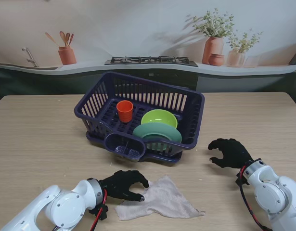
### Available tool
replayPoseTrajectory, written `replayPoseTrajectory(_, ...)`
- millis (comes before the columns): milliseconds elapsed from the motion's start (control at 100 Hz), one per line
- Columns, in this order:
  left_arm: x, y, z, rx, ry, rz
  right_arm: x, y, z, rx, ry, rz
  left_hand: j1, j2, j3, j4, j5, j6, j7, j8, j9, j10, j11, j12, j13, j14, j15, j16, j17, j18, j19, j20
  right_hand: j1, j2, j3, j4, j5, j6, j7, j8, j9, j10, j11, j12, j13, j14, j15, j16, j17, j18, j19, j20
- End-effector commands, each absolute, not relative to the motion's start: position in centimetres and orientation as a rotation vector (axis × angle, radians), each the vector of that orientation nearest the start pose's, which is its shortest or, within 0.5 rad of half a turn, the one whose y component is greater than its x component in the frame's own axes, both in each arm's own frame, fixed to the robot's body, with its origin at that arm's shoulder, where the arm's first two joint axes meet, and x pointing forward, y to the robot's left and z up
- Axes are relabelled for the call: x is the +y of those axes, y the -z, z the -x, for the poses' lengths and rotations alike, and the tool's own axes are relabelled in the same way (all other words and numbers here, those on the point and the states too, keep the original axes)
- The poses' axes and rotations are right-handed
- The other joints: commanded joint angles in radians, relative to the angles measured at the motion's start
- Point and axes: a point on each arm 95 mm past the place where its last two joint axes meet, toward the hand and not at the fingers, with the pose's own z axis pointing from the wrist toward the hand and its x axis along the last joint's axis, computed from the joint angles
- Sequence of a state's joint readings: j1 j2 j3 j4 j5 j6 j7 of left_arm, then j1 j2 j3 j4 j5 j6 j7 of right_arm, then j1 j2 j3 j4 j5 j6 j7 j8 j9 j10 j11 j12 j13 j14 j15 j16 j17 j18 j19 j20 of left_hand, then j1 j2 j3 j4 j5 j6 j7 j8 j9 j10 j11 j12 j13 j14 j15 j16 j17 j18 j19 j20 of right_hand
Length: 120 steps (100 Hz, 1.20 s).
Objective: Clear dishes and wipe the table
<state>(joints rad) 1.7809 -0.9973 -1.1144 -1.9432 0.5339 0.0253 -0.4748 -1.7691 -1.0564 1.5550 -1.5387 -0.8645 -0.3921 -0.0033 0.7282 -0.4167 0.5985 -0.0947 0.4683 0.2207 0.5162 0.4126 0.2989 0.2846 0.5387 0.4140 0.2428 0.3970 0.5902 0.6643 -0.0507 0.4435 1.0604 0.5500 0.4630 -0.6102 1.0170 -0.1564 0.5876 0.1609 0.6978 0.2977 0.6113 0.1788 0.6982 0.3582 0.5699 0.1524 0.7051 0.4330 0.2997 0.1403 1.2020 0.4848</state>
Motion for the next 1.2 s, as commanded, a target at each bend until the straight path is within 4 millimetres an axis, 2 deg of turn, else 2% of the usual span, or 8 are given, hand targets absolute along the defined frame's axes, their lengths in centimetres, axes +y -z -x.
replayPoseTrajectory(0,-8.2,33.6,-28.4,2.077,1.623,1.751,-11.4,35.3,-35.6,1.53,-1.559,-1.34,-0.028,-0.041,0.053,-0.008,-0.041,-0.014,0.023,-0.01,-0.031,-0.034,0.009,-0.02,-0.018,-0.022,-0.009,0.0,-0.01,-0.015,-0.025,-0.026,0.006,-0.008,-0.02,0.019,-0.001,0.013,-0.001,0.005,-0.028,0.007,-0.007,0.0,-0.021,0.012,-0.004,-0.006,-0.012,0.007,-0.003,-0.004)
replayPoseTrajectory(350,-9.8,35.1,-28.5,2.228,1.489,1.705,-11.3,35.2,-35.6,1.519,-1.568,-1.342,-0.049,-0.105,0.116,-0.019,-0.035,-0.021,0.036,-0.022,-0.051,-0.02,0.02,-0.016,-0.02,-0.012,0.007,0.01,0.004,0.023,-0.004,-0.016,0.007,-0.01,-0.017,0.019,-0.003,0.012,0.001,0.006,-0.029,0.005,-0.006,0.001,-0.022,0.011,-0.002,-0.005,-0.015,0.005,-0.004,-0.004)
replayPoseTrajectory(430,-10.1,35.6,-28.4,2.249,1.453,1.696,-11.4,35.2,-35.5,1.515,-1.569,-1.342,-0.054,-0.157,0.187,-0.025,-0.021,-0.018,0.038,-0.032,-0.054,-0.007,0.041,-0.006,-0.01,0.002,0.042,0.027,0.02,0.045,0.032,0.007,0.006,-0.009,-0.017,0.019,-0.004,0.012,0.001,0.006,-0.03,0.006,-0.006,0.001,-0.024,0.011,-0.002,-0.005,-0.016,0.005,-0.003,-0.003)
replayPoseTrajectory(810,-10.4,37.0,-28.9,2.336,1.339,1.559,-11.7,34.8,-35.7,1.505,-1.573,-1.324,-0.009,-0.266,0.337,-0.038,0.122,-0.01,0.102,-0.024,0.036,0.079,0.27,0.113,0.135,0.065,0.476,0.258,0.166,0.09,0.167,0.128,0.009,-0.013,-0.009,0.019,-0.012,0.01,0.004,0.007,-0.039,0.003,-0.003,0.002,-0.035,0.009,0.001,-0.002,-0.028,-0.001,-0.004,0.001)
replayPoseTrajectory(930,-10.5,37.5,-29.2,2.376,1.331,1.494,-11.8,34.6,-35.7,1.5,-1.576,-1.313,0.007,-0.275,0.364,-0.038,0.221,-0.012,0.153,-0.006,0.139,0.115,0.363,0.163,0.269,0.062,0.6,0.338,0.266,0.119,0.208,0.167,0.008,-0.013,-0.008,0.019,-0.015,0.01,0.005,0.007,-0.043,0.003,-0.001,0.003,-0.04,0.008,0.002,-0.002,-0.034,-0.004,-0.005,0.003)
replayPoseTrajectory(1000,-10.6,37.8,-29.5,2.403,1.32,1.449,-12.0,34.4,-35.8,1.497,-1.58,-1.308,0.085,-0.307,0.318,-0.113,0.277,-0.025,0.226,-0.033,0.221,0.127,0.408,0.193,0.368,0.042,0.659,0.365,0.349,0.138,0.244,0.212,0.008,-0.013,-0.007,0.019,-0.016,0.009,0.005,0.007,-0.044,0.002,-0.001,0.003,-0.041,0.007,0.003,-0.001,-0.034,-0.003,-0.004,0.004)
replayPoseTrajectory(1040,-10.6,38.0,-29.7,2.417,1.308,1.426,-12.0,34.3,-35.8,1.494,-1.582,-1.305,0.144,-0.325,0.278,-0.127,0.304,-0.031,0.289,-0.062,0.274,0.131,0.426,0.205,0.42,0.033,0.691,0.36,0.392,0.153,0.264,0.235,0.008,-0.013,-0.007,0.019,-0.016,0.01,0.005,0.007,-0.045,0.002,0.0,0.003,-0.042,0.009,0.004,-0.001,-0.035,-0.006,-0.005,0.005)
replayPoseTrajectory(1190,-10.5,38.6,-30.0,2.416,1.281,1.41,-12.3,34.1,-35.9,1.485,-1.588,-1.295,0.23,-0.321,0.251,-0.109,0.408,-0.043,0.439,-0.079,0.479,0.165,0.46,0.248,0.61,0.001,0.788,0.323,0.544,0.194,0.351,0.286,0.007,-0.012,-0.006,0.019,-0.016,0.009,0.005,0.007,-0.045,0.002,0.0,0.003,-0.044,0.008,0.004,-0.001,-0.036,-0.005,-0.005,0.007)
